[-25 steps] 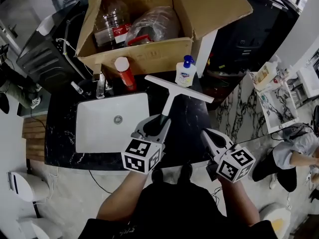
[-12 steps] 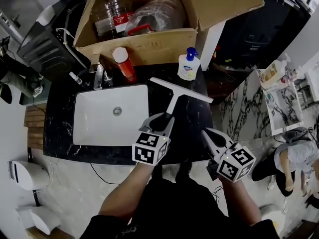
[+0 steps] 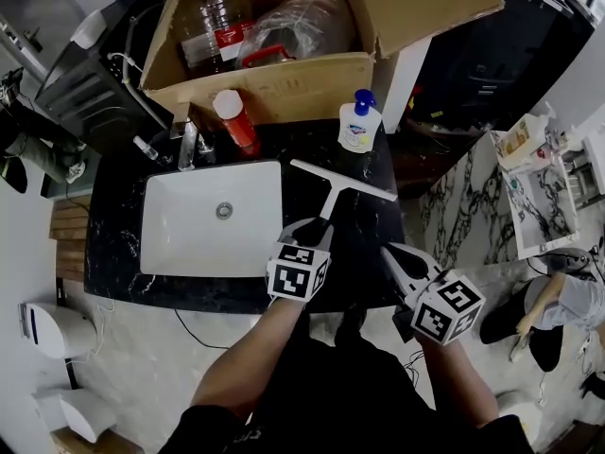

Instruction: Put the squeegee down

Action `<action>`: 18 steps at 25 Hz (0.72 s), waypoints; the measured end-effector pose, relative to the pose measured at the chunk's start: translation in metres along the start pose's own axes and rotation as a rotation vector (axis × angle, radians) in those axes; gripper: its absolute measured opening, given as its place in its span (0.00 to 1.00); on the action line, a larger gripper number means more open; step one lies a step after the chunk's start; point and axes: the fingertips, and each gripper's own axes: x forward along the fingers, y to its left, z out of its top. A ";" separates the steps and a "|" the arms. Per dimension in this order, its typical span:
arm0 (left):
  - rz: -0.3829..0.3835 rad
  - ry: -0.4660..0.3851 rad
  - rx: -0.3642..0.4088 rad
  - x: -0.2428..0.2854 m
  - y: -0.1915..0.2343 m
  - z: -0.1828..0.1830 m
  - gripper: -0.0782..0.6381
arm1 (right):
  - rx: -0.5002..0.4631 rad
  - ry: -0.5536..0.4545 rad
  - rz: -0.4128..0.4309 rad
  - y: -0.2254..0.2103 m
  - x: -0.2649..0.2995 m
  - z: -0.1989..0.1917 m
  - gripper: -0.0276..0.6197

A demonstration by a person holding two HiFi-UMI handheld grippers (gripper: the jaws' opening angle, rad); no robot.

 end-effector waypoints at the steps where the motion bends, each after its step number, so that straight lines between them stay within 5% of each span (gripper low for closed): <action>1: 0.006 0.008 -0.004 0.002 0.001 -0.002 0.25 | 0.000 0.000 0.003 0.000 0.000 0.000 0.05; 18: 0.110 0.093 -0.109 0.037 0.020 -0.010 0.25 | 0.017 0.006 0.049 -0.020 -0.005 0.005 0.05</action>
